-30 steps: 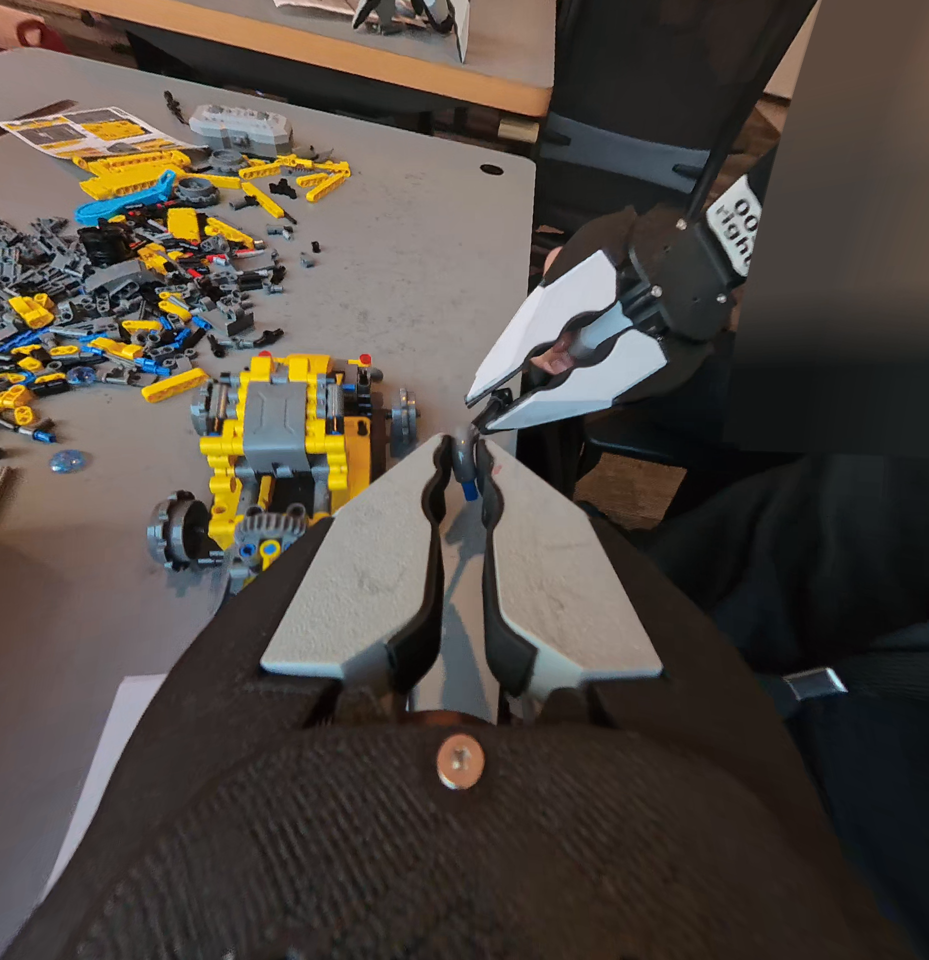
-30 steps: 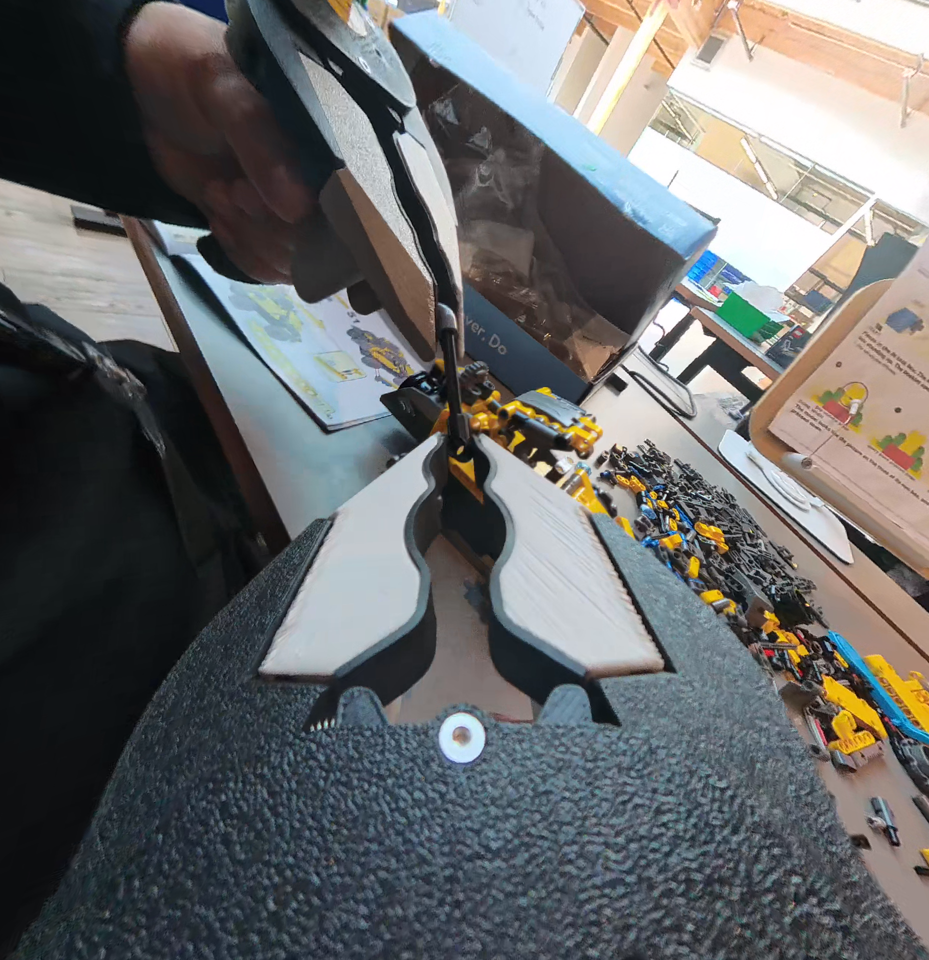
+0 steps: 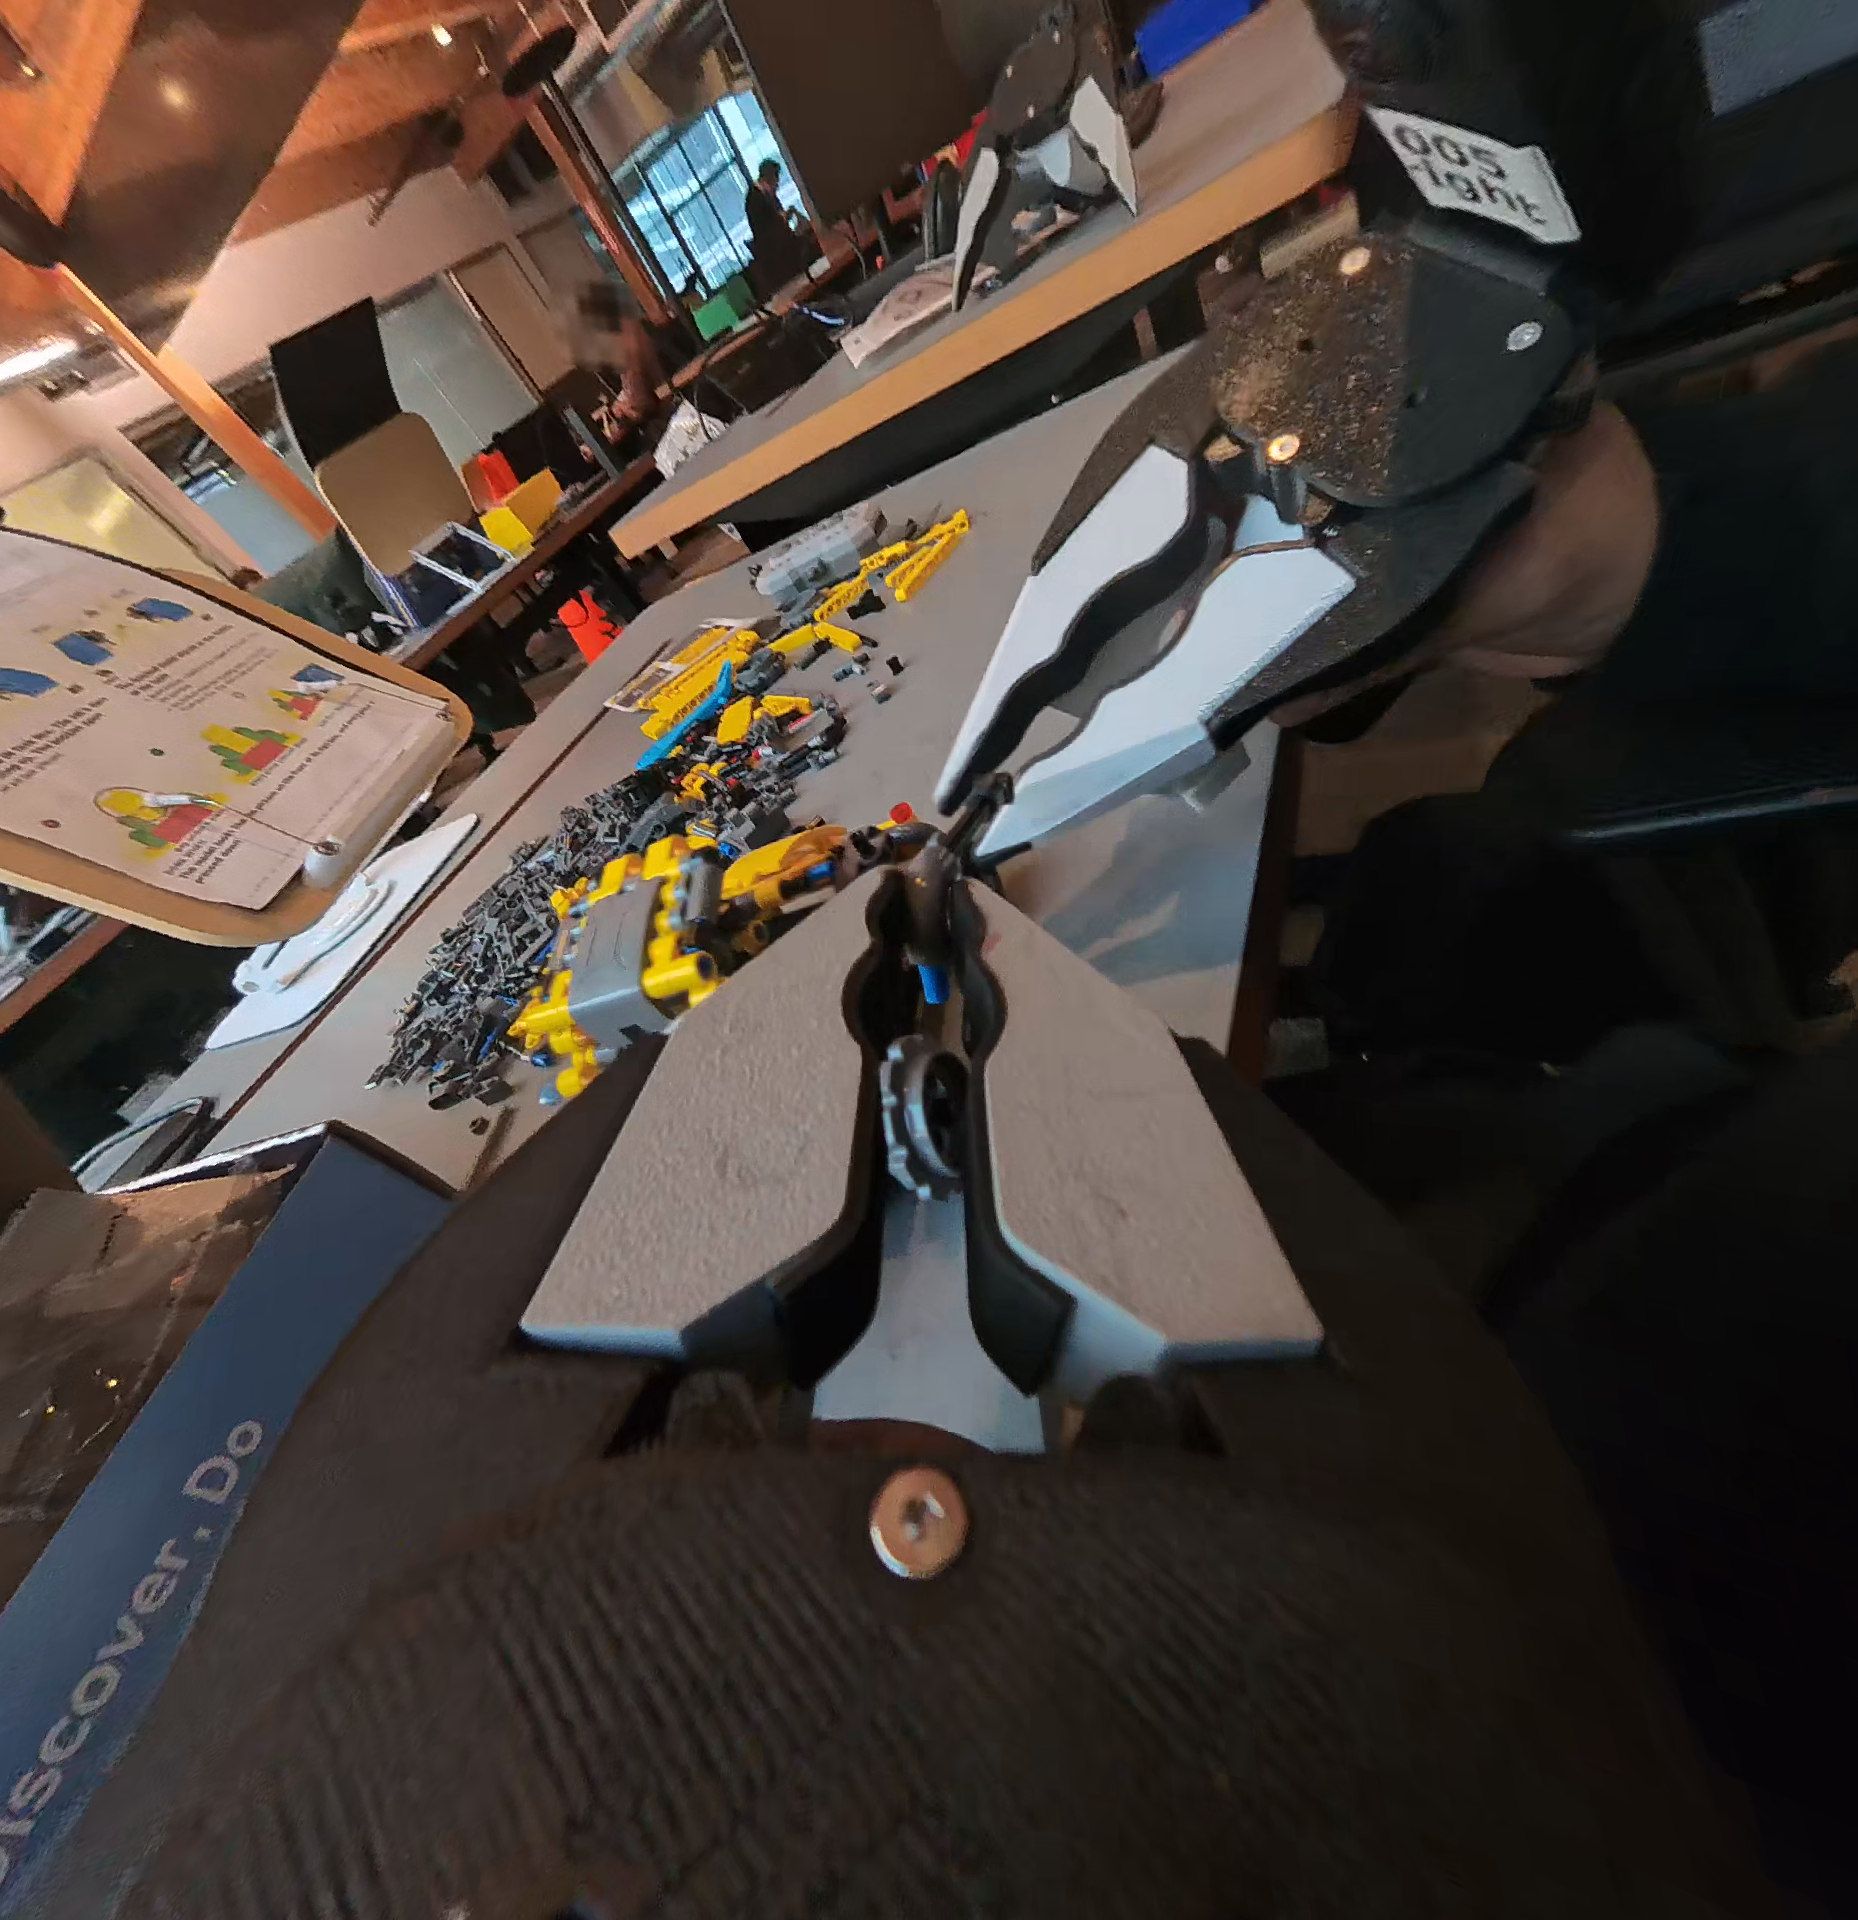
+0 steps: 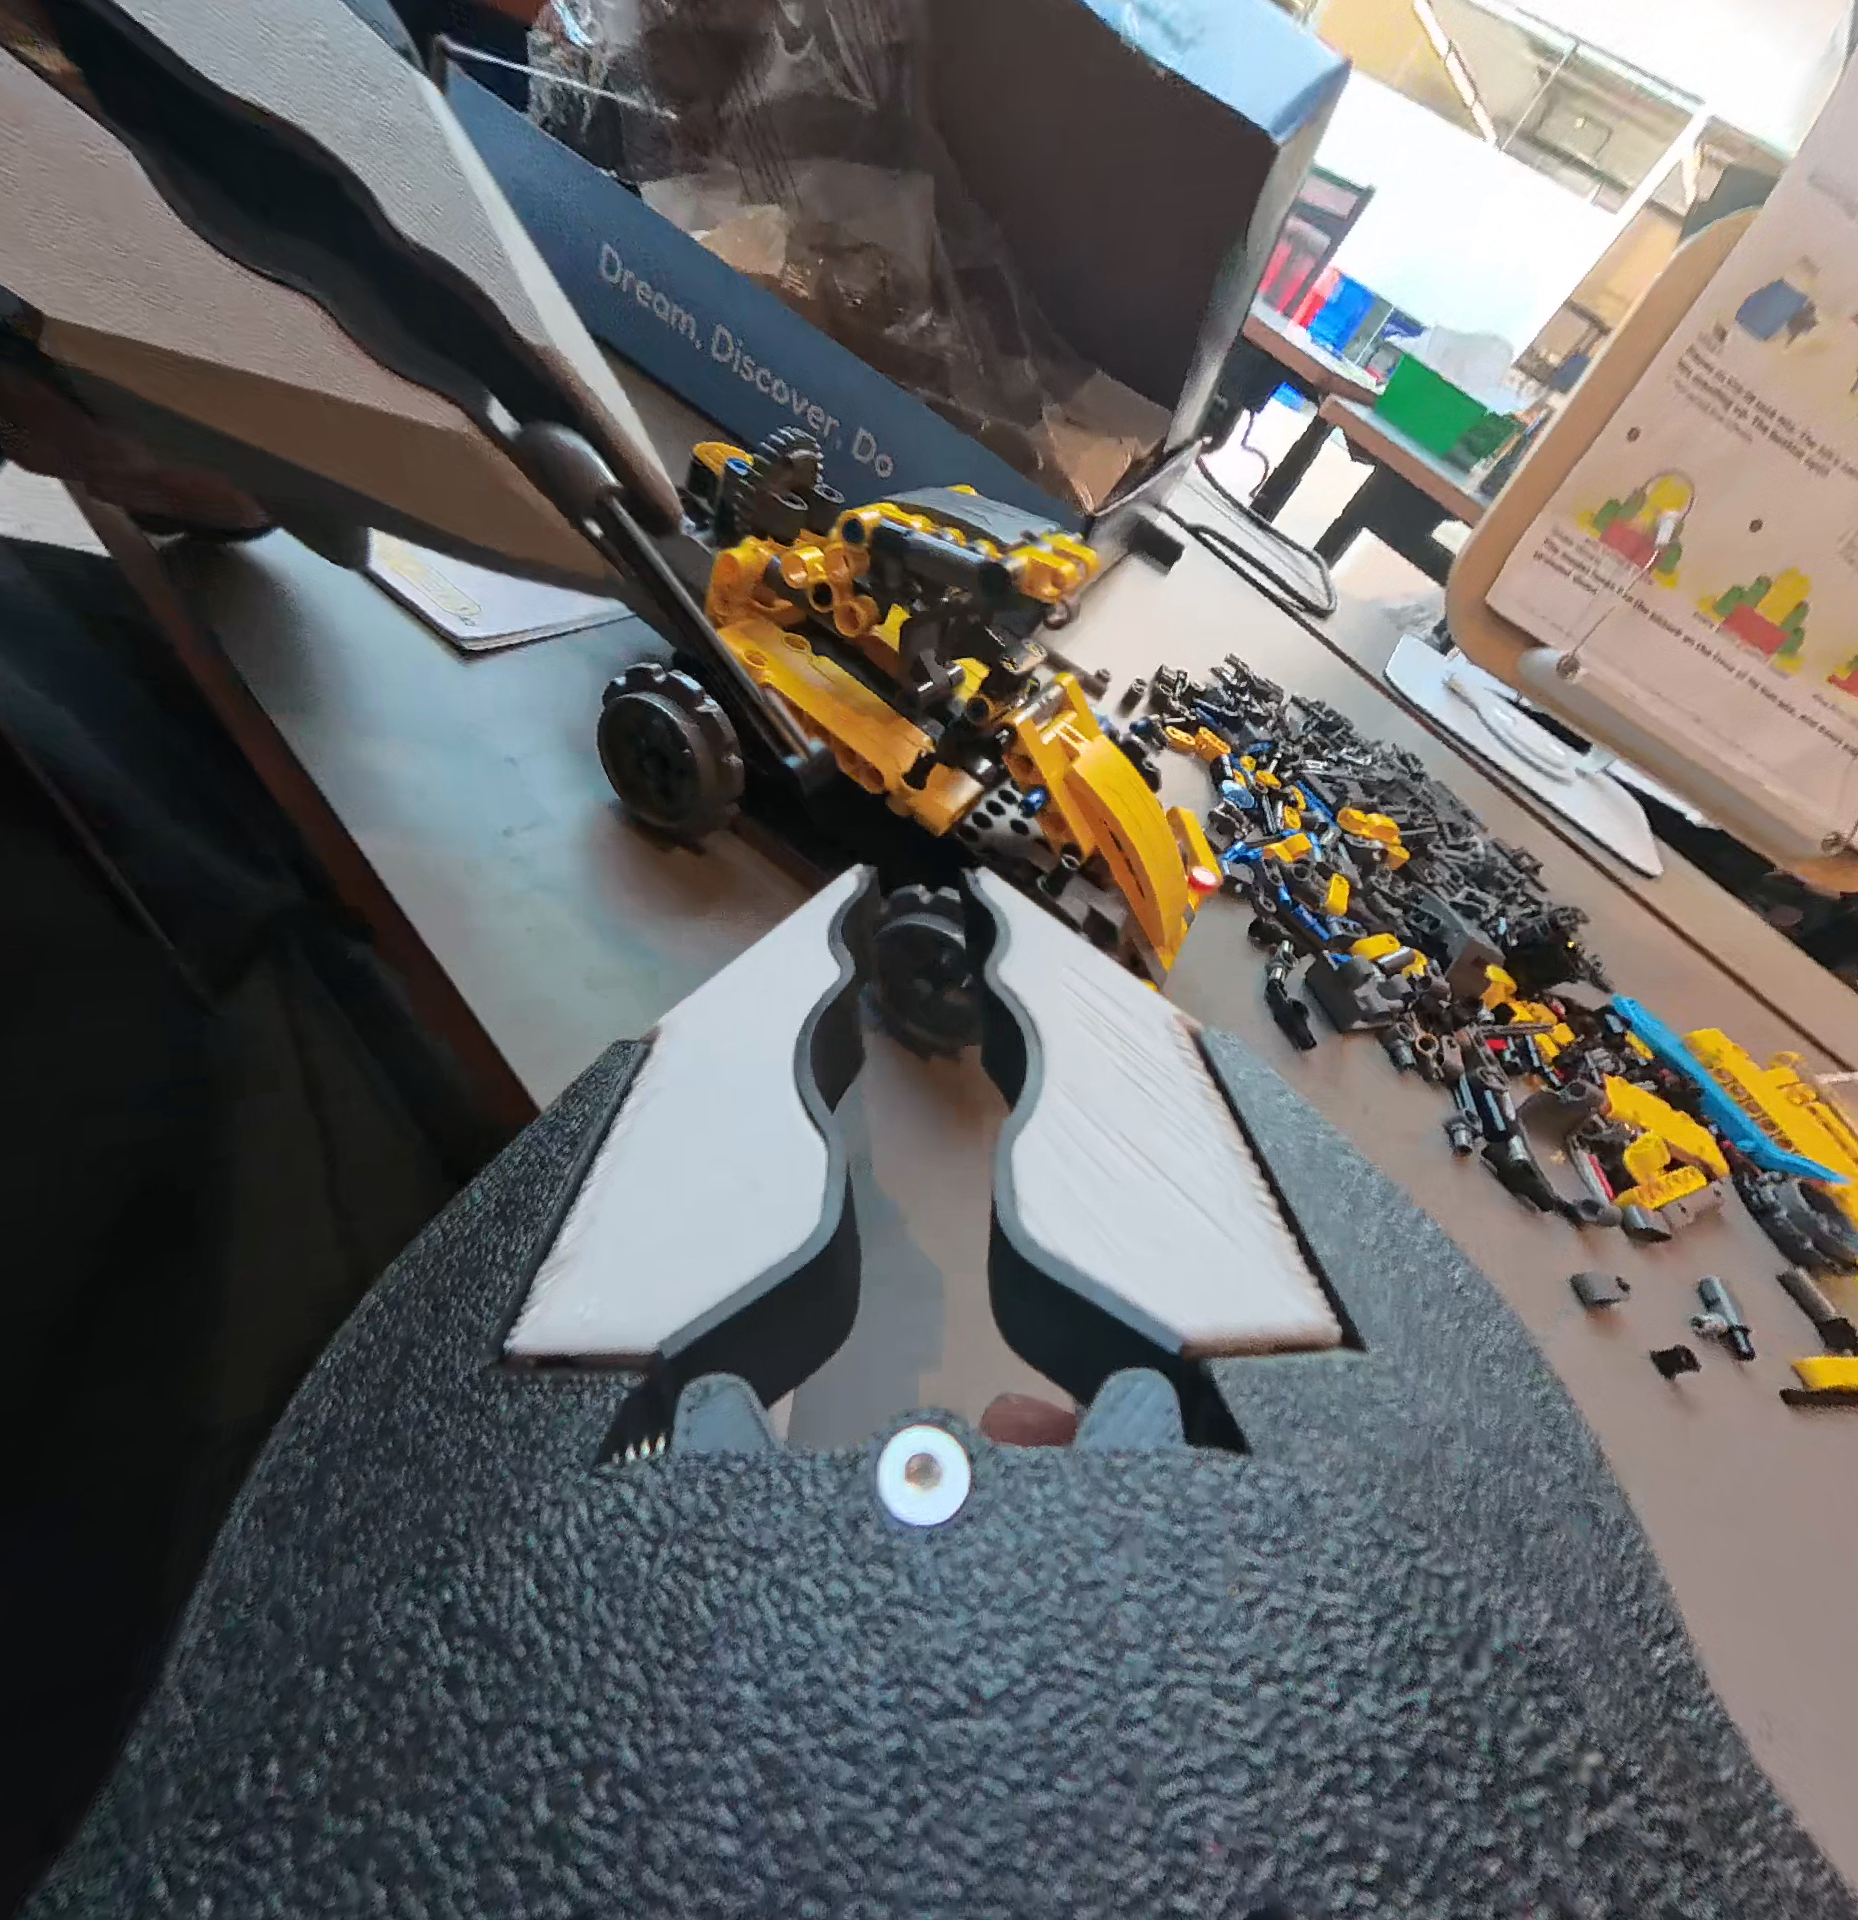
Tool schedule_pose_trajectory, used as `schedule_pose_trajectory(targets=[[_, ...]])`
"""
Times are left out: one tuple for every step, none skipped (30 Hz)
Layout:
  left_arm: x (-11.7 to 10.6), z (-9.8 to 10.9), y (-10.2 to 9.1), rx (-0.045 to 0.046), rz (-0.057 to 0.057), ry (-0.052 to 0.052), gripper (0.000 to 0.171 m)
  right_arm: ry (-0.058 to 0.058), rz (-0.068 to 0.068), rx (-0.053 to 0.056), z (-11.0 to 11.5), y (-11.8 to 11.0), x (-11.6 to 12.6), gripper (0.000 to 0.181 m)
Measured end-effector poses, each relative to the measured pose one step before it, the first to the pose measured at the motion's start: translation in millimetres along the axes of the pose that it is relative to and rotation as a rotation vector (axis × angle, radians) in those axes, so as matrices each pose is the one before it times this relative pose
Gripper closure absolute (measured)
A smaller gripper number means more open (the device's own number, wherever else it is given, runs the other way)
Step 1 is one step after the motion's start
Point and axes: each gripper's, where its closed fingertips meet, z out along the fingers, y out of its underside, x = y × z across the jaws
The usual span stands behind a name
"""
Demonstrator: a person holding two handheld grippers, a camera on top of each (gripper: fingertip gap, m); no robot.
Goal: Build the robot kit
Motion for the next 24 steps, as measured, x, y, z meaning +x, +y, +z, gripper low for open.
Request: schedule_pose_trajectory(targets=[[-4.00,-0.38,-2.59,0.02404,-0.0079,-0.0147,0.166,0.0009,0.0132,-0.0030,-0.95,1.09,3.04,0.171],[-3.66,-0.04,-2.51,0.02387,-0.0148,-0.0083,0.166,0.0041,0.0135,0.0033,-1.50,0.23,3.27,0.175],[-2.41,0.22,-1.33,0.01437,-0.0149,-0.0002,0.166,0.0084,0.0122,0.0043,-1.68,0.30,3.86,0.180],[-1.18,-0.10,-0.16,0.00531,-0.0097,0.0045,0.166,0.0100,0.0136,0.0018,-1.35,0.78,4.22,0.181],[-2.40,-1.48,-1.58,0.01720,-0.0041,-0.0075,0.166,0.0123,0.0190,-0.0018,-0.96,1.56,4.61,0.181],[-2.11,-2.80,-2.88,0.02711,-0.0027,-0.0099,0.166,0.0128,0.0235,-0.0011,-0.67,1.86,4.35,0.181],[-1.38,-2.94,-2.89,0.02478,-0.0037,-0.0082,0.166,0.0109,0.0228,0.0049,-0.74,0.63,3.56,0.181],[-0.39,-2.57,-1.92,0.01494,-0.0047,-0.0039,0.166,0.0099,0.0162,0.0079,-0.83,-0.55,2.61,0.181],[0.54,-1.71,-1.02,0.00577,-0.0056,0.0025,0.166,0.0066,0.0074,0.0069,-0.65,-1.04,1.41,0.181],[0.69,-0.76,-0.39,0.00189,-0.0041,0.0042,0.166,0.0065,-0.0013,0.0040,-0.61,-1.14,0.93,0.181],[0.80,-0.51,-0.62,0.00321,-0.0017,0.0038,0.166,0.0074,-0.0047,0.0027,-0.38,-1.61,0.77,0.181],[0.38,-0.12,-0.57,0.00339,0.0013,0.0001,0.166,0.0050,-0.0013,0.0048,-0.30,-2.64,0.21,0.181],[0.71,-0.01,-0.31,0.00124,0.0027,0.0006,0.166,0.0100,0.0063,0.0069,-0.23,-3.92,1.29,0.181],[1.29,0.01,-0.55,0.00166,0.0008,0.0044,0.166,0.0206,0.0114,0.0051,0.01,-4.27,3.07,0.181],[1.10,0.10,-0.26,-0.00020,-0.0004,0.0030,0.166,0.0225,0.0080,-0.0018,0.95,-2.59,3.98,0.181],[0.58,0.14,-0.11,-0.00144,-0.0008,0.0006,0.166,0.0182,0.0003,-0.0057,0.96,-1.35,3.58,0.181],[0.21,0.17,-0.02,-0.00023,-0.0011,0.0001,0.166,0.0130,-0.0080,0.0065,0.04,-2.61,2.85,0.181],[-0.61,-0.08,0.04,-0.00042,-0.0028,-0.0025,0.166,0.0157,-0.0179,0.0196,-1.01,-4.20,2.77,0.181],[-0.67,-0.02,-0.02,0.00072,-0.0069,0.0002,0.166,0.0269,-0.0260,0.0147,-1.34,-3.47,4.39,0.181],[-1.09,-0.05,0.32,-0.00072,-0.0097,0.0000,0.166,0.0260,-0.0267,0.0070,-1.02,-2.18,4.25,0.181],[-1.29,-0.06,0.03,0.00055,-0.0106,-0.0015,0.166,0.0119,-0.0212,0.0028,-0.20,-0.92,2.31,0.181],[-1.55,-0.38,-0.24,0.00335,-0.0096,-0.0043,0.166,0.0018,-0.0122,-0.0038,0.67,1.18,1.09,0.181],[-0.83,-0.58,-0.61,0.00571,-0.0060,-0.0016,0.166,0.0016,-0.0063,-0.0075,1.17,2.57,1.02,0.181],[-0.32,-0.48,-0.56,0.00526,-0.0022,0.0001,0.166,0.0041,-0.0042,-0.0054,1.55,3.06,1.32,0.181]])
